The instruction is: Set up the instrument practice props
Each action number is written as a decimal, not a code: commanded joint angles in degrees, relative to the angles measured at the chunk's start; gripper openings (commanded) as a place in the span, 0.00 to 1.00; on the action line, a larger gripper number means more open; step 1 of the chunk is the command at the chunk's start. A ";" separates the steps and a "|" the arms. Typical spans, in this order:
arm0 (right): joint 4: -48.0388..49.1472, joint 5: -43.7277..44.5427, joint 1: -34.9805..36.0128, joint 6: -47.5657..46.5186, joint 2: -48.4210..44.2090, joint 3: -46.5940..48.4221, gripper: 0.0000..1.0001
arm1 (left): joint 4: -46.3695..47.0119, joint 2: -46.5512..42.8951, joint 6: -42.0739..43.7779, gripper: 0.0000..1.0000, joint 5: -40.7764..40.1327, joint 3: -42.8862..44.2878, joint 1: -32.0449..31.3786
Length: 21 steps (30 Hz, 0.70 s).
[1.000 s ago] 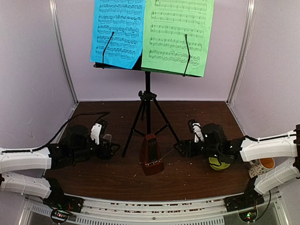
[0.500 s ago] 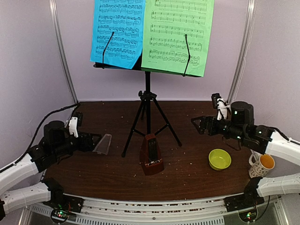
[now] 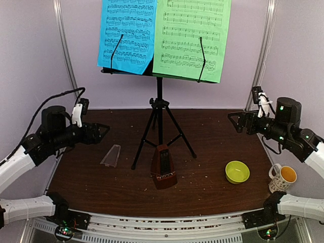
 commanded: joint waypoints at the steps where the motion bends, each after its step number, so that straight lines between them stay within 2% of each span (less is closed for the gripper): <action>1: -2.15 -4.82 -0.50 -0.70 -1.48 1.73 1.00 | -2.86 3.77 2.79 0.93 0.09 6.25 0.43; 2: -2.15 -5.40 -0.50 -0.35 -1.75 1.66 1.00 | -3.15 4.38 2.80 0.97 0.19 7.14 0.43; 8: -0.98 -7.37 -0.59 2.47 -4.71 -0.22 1.00 | -6.14 7.14 -1.18 0.98 -2.19 10.05 0.35; 21: 2.09 -7.12 -0.63 7.66 -10.31 -7.05 1.00 | -7.22 2.22 -11.34 0.98 -10.92 4.04 0.50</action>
